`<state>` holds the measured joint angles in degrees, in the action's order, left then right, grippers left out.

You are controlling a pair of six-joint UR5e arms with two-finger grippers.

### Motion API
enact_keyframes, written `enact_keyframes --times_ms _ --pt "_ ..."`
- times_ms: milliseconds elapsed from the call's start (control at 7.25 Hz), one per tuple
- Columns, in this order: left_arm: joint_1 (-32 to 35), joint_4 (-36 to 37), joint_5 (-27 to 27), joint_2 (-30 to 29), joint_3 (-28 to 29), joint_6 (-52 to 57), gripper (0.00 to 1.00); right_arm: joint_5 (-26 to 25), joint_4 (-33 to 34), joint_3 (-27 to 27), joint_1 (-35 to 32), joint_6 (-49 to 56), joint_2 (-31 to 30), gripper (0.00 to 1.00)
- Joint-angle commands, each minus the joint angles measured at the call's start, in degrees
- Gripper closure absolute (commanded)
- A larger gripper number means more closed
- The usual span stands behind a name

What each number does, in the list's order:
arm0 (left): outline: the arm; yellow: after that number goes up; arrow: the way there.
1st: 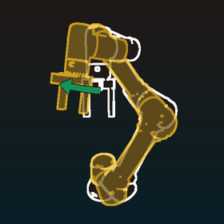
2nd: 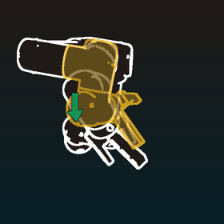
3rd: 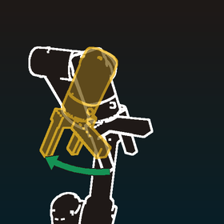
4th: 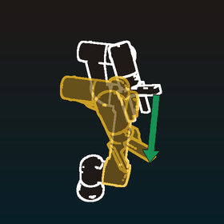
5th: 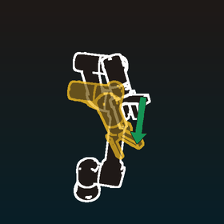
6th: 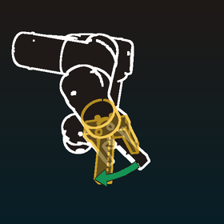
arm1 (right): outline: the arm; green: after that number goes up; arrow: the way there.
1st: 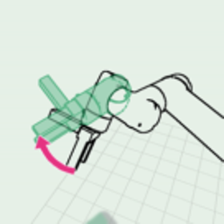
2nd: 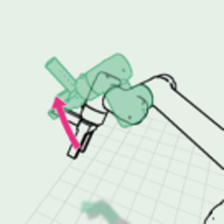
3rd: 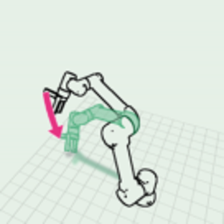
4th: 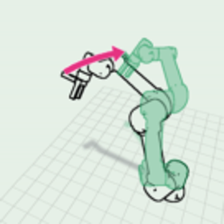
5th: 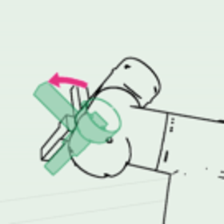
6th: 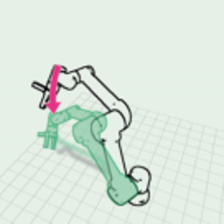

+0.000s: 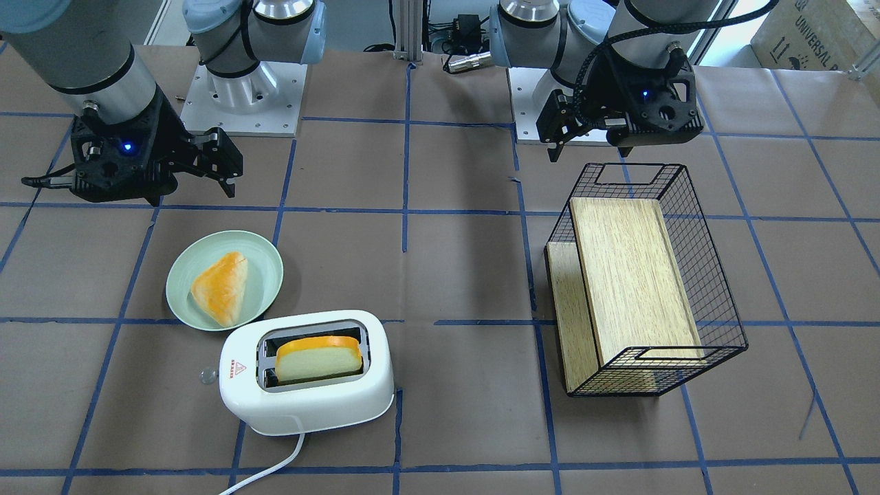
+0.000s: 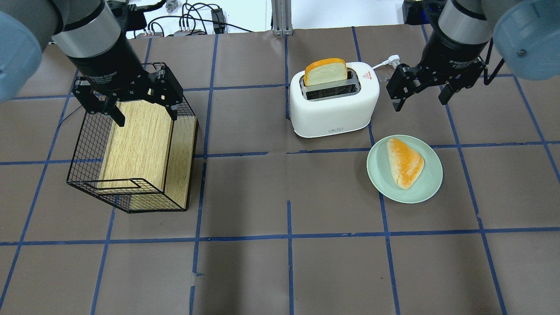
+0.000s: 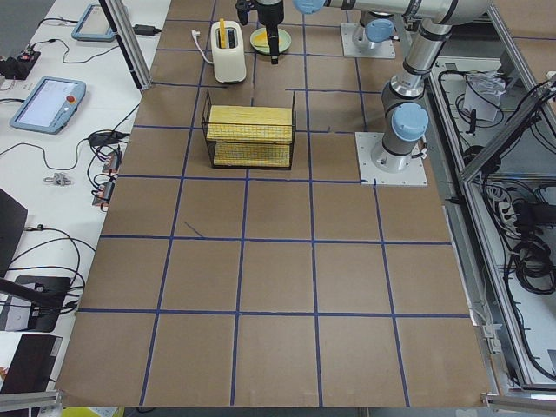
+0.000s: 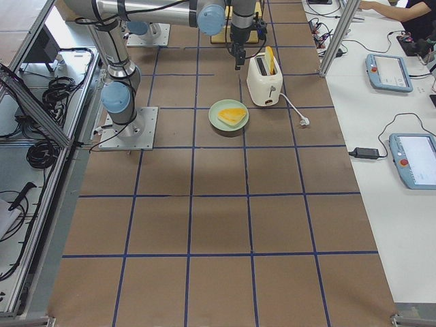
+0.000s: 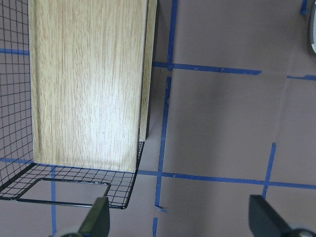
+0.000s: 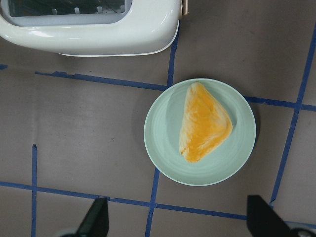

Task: Press toaster with right arm
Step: 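Move the right gripper from above the plate toward the white toaster's side lever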

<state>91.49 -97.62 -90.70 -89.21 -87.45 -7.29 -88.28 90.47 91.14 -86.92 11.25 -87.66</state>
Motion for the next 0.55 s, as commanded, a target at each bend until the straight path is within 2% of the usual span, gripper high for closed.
enact_keyframes --times_ms 0,414 --pt "0.0 0.0 0.0 0.0 0.0 0.0 0.0 0.0 0.4 0.0 0.0 0.0 0.1 0.0" --pt "0.0 0.1 0.0 -0.1 0.0 0.0 0.0 -0.1 0.8 -0.2 0.1 -0.1 0.3 0.02"
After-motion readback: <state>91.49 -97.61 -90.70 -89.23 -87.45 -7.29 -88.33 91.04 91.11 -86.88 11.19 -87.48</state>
